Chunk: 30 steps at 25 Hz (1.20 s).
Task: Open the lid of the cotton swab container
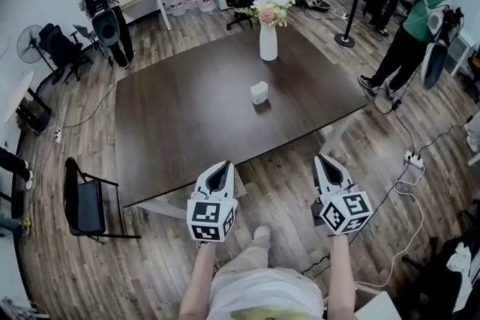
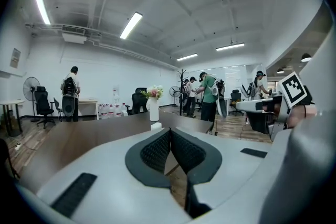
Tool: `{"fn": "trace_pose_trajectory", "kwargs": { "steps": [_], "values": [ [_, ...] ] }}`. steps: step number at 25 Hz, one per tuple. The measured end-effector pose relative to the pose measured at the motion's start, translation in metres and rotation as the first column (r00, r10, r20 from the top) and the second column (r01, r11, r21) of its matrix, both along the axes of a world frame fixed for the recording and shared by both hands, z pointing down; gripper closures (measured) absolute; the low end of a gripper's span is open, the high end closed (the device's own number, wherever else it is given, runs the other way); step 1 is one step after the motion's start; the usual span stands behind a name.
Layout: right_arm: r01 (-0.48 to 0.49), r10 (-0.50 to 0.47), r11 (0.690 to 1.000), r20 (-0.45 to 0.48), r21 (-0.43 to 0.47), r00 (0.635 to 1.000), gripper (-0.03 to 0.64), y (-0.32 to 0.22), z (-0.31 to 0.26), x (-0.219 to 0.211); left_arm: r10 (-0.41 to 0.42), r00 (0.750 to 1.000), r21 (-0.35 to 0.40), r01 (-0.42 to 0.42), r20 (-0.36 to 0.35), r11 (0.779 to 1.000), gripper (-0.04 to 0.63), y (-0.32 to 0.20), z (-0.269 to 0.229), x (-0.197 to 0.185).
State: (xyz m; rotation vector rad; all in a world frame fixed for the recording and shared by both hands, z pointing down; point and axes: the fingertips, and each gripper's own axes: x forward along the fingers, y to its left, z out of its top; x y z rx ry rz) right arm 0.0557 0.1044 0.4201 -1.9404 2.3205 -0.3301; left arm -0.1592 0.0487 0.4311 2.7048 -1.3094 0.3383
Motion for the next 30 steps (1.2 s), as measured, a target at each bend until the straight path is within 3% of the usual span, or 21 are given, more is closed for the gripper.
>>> {"fn": "trace_pose_trajectory", "kwargs": {
  "steps": [11,18,24,30],
  "values": [
    [0.053,-0.055,0.998,-0.053,-0.032,0.997,0.595,-0.076,0.008,0.0,0.059,0.998,-0.026,-0.059,-0.006,0.998,0.571,-0.081,0.011,0.031],
    [0.022,-0.027,0.998,-0.075,-0.066,0.997,0.595,-0.105,0.017,0.011,0.092,0.996,-0.042,-0.093,-0.013,0.995,0.571,-0.112,0.019,0.049],
    [-0.016,0.012,0.996,-0.04,-0.089,0.999,0.595,-0.131,0.027,0.028,0.082,0.996,-0.056,-0.083,-0.018,0.995,0.571,-0.135,0.026,0.057],
    [0.028,-0.029,0.995,-0.015,-0.097,0.999,0.595,-0.176,0.034,0.044,0.042,0.999,-0.073,-0.042,-0.009,0.996,0.571,-0.169,0.035,0.069]
  ]
}}
